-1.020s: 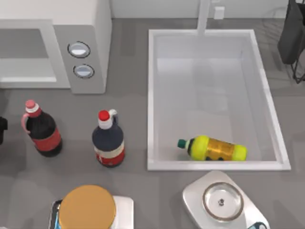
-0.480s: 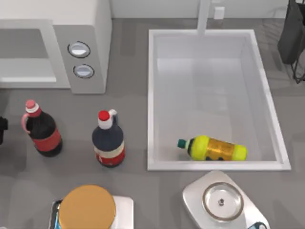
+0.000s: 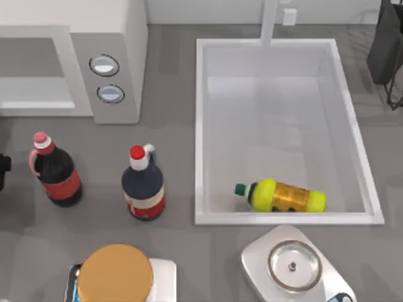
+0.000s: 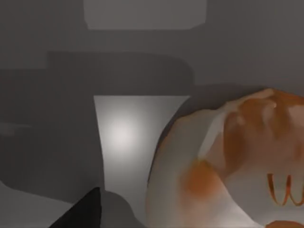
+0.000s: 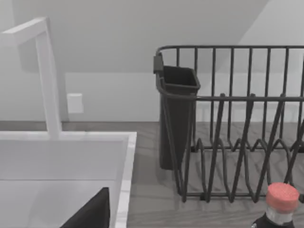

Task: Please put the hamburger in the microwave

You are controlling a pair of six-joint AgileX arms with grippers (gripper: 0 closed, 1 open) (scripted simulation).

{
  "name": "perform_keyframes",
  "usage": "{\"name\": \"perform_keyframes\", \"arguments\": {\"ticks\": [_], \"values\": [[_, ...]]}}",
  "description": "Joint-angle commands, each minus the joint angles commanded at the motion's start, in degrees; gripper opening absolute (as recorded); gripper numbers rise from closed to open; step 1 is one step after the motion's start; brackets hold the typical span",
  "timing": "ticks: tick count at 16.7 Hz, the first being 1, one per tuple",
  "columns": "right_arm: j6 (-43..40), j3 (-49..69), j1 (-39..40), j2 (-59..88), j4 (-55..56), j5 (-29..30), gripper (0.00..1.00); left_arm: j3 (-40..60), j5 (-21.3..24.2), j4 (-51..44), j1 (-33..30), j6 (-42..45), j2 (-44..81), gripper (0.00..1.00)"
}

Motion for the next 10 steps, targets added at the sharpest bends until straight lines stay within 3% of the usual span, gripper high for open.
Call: {"name": "perform_keyframes", "arguments": {"ticks": [5, 10], "values": [[0.0, 0.0, 0.0, 0.0, 0.0, 0.0, 1.00, 0.0, 0.0, 0.0, 0.0, 0.0, 0.0, 0.00], [0.0, 0.0, 0.0, 0.0, 0.0, 0.0, 1.00, 0.9, -0.2, -6.1, 0.9, 0.7, -5.7, 0.00]]}}
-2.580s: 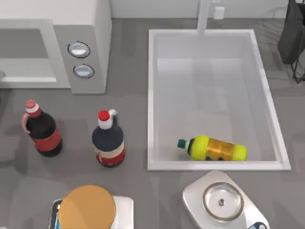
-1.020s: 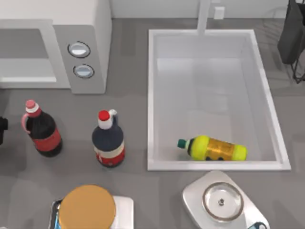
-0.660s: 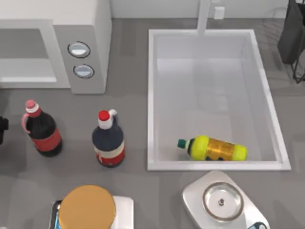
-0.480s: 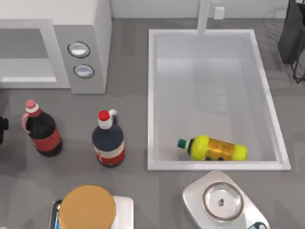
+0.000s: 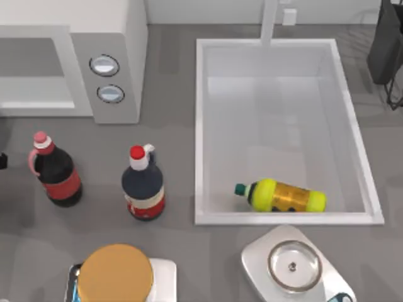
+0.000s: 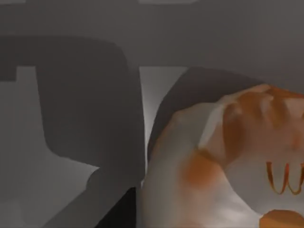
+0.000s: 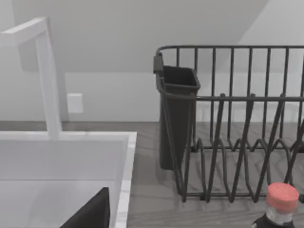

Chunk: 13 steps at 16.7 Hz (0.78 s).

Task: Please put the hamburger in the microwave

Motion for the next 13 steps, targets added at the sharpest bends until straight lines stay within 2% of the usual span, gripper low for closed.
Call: {"name": "perform_keyframes", "arguments": {"ticks": [7, 13], "values": [[0.0, 0.0, 0.0, 0.0, 0.0, 0.0, 1.00, 7.7, -1.6, -6.3, 1.0, -1.3, -6.6, 0.00], [0.0, 0.0, 0.0, 0.0, 0.0, 0.0, 1.00, 12.8, 0.0, -18.3, -0.2, -0.6, -6.5, 0.00]]}}
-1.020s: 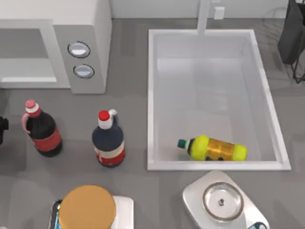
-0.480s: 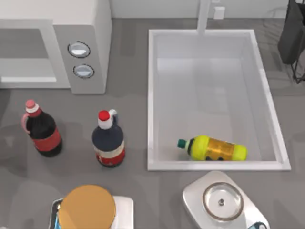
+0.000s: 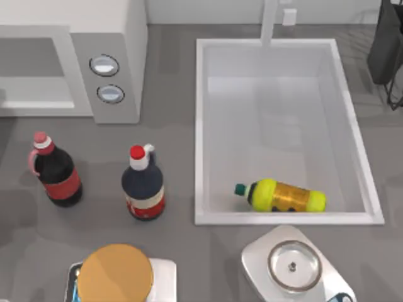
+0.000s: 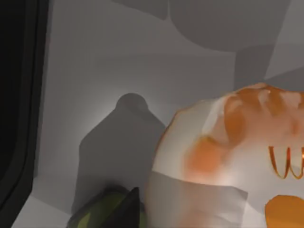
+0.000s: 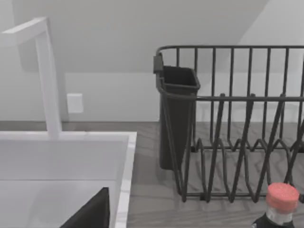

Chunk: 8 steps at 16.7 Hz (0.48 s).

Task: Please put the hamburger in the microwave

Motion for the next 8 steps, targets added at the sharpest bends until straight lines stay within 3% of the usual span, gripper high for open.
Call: {"name": "perform_keyframes", "arguments": {"ticks": [8], "values": [[0.0, 0.0, 0.0, 0.0, 0.0, 0.0, 1.00, -0.9, -0.3, 0.6, -0.1, -0.1, 0.5, 0.00]]}}
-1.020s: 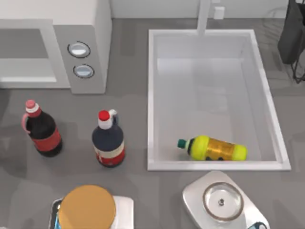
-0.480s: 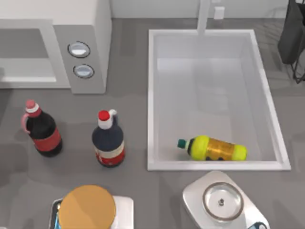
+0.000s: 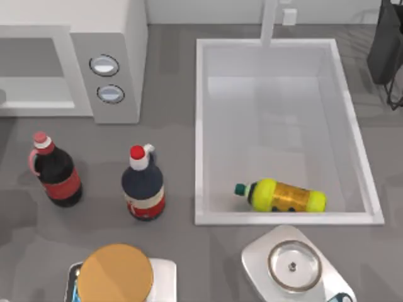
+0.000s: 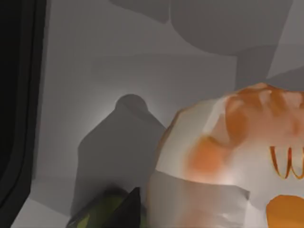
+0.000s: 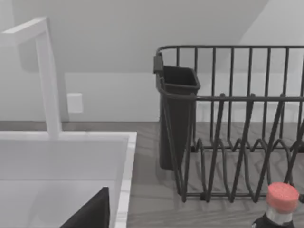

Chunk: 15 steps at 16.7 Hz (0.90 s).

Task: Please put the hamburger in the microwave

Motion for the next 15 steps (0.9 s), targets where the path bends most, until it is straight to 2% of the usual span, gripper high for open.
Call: {"name": "perform_keyframes", "arguments": {"ticks": [3, 6, 10, 15], "values": [[0.0, 0.0, 0.0, 0.0, 0.0, 0.0, 1.00, -3.5, -1.0, 7.2, 0.8, -0.3, 1.3, 0.00], [0.0, 0.0, 0.0, 0.0, 0.0, 0.0, 1.00, -8.3, -1.7, 19.9, 1.4, 0.0, 2.5, 0.00], [0.0, 0.0, 0.0, 0.0, 0.0, 0.0, 1.00, -15.2, -0.5, 44.9, 1.7, 0.7, 3.7, 0.00], [0.0, 0.0, 0.0, 0.0, 0.0, 0.0, 1.00, -23.4, 5.1, 80.4, 1.5, 1.7, 7.9, 0.00]]}}
